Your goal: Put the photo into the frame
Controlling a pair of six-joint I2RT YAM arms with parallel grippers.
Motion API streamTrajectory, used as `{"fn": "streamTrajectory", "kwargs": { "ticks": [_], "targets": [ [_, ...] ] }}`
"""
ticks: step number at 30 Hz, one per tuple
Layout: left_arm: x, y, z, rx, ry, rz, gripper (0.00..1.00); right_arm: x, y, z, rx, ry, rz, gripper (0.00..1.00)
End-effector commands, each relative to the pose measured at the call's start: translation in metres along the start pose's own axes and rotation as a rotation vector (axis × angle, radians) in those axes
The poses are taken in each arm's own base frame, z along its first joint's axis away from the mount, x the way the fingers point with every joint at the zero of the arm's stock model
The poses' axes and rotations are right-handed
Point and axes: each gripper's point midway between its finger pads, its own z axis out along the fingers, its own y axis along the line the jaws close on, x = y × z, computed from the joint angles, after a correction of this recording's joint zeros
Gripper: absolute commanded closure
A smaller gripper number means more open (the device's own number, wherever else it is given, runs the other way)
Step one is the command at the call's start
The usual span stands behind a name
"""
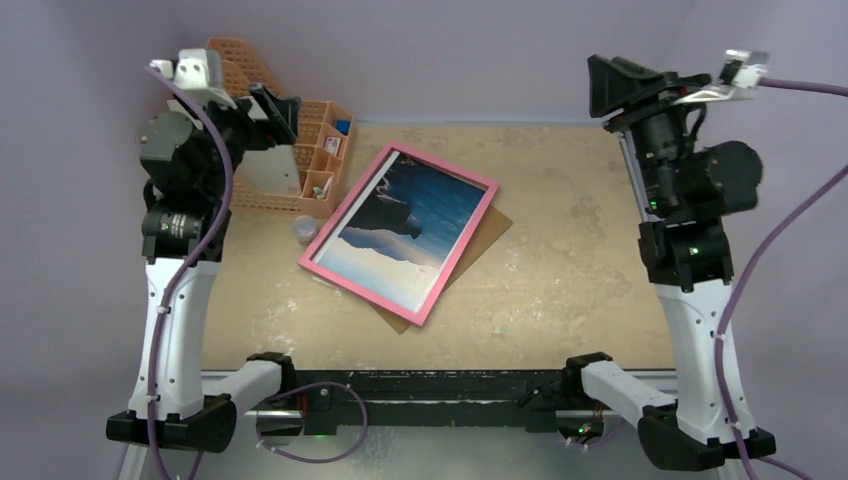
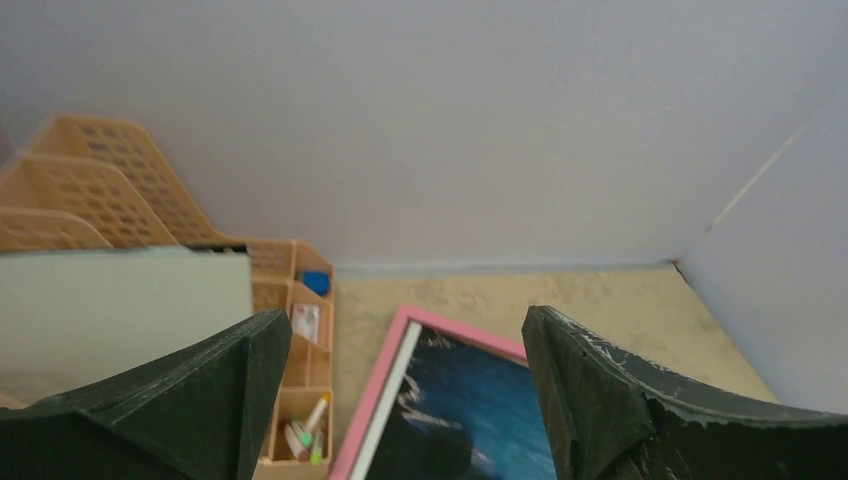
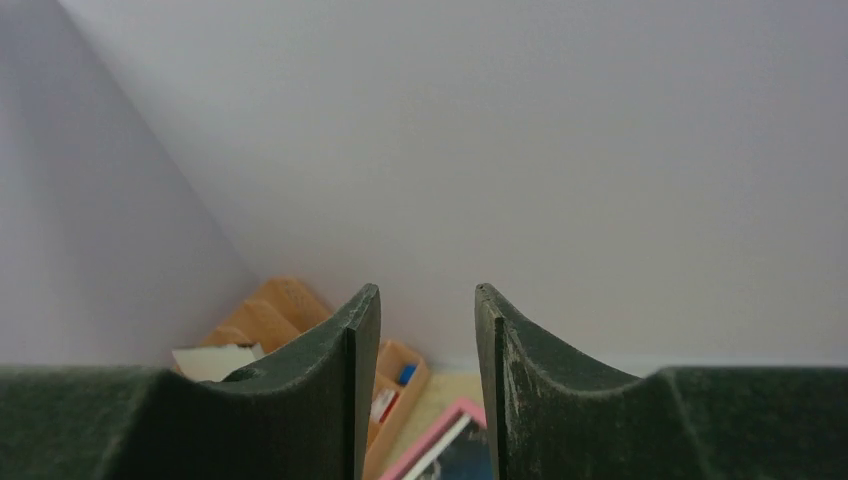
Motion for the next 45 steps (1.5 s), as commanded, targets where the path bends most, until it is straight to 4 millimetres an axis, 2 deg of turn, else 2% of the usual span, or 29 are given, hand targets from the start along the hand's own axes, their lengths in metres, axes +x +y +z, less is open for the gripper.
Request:
{"fn": "streamTrajectory", "kwargs": {
  "ticks": [1,2,4,6,9,11,14,17,19,23,27,30,34,38,40,45],
  "targets": [
    [0.037,-0.017,-0.003,0.121,0.031,-0.09,0.07,0.083,-0.041,0.0,0.132,0.205,0.077,0.6],
    [0.045,-0.018,-0.003,0.128,0.044,-0.104,0.07,0.095,-0.046,-0.001,0.143,0.228,0.082,0.61],
    [0.077,-0.015,-0.003,0.135,0.112,-0.138,0.07,0.135,-0.059,-0.005,0.155,0.31,0.103,0.57],
    [0.102,-0.02,-0.007,0.185,0.169,-0.147,0.06,0.18,-0.058,-0.015,0.096,0.438,0.126,0.52],
    [0.138,-0.022,-0.016,0.215,0.237,-0.172,0.06,0.236,-0.059,-0.027,0.069,0.559,0.185,0.48],
    [0.16,-0.022,-0.023,0.218,0.286,-0.217,0.05,0.273,-0.059,-0.036,0.089,0.634,0.206,0.42],
    [0.193,-0.02,-0.031,0.211,0.343,-0.285,0.03,0.326,-0.063,-0.047,0.172,0.75,0.2,0.26],
    [0.216,-0.006,-0.034,0.142,0.39,-0.283,0.02,0.379,-0.073,-0.059,0.258,0.894,0.15,0.21],
    [0.225,0.003,-0.035,0.098,0.415,-0.26,0.01,0.404,-0.08,-0.066,0.29,0.956,0.123,0.21],
    [0.235,0.006,-0.035,0.092,0.443,-0.248,0.01,0.44,-0.092,-0.083,0.4,1.023,0.085,0.24],
    [0.246,0.005,-0.033,0.105,0.458,-0.254,0.01,0.463,-0.101,-0.095,0.548,1.085,0.039,0.27],
    [0.251,0.008,-0.032,0.092,0.466,-0.242,0.02,0.488,-0.114,-0.108,0.644,1.174,0.006,0.3],
    [0.254,0.012,-0.034,0.068,0.466,-0.227,0.02,0.512,-0.111,-0.114,0.664,1.228,0.009,0.35],
    [0.254,0.011,-0.035,0.066,0.464,-0.233,0.02,0.526,-0.104,-0.112,0.668,1.23,0.001,0.36],
    [0.254,0.01,-0.035,0.066,0.461,-0.231,0.02,0.532,-0.108,-0.116,0.709,1.241,-0.006,0.36],
    [0.255,0.013,-0.038,0.046,0.461,-0.219,0.02,0.532,-0.121,-0.134,0.812,1.253,-0.03,0.39]
  ]
}}
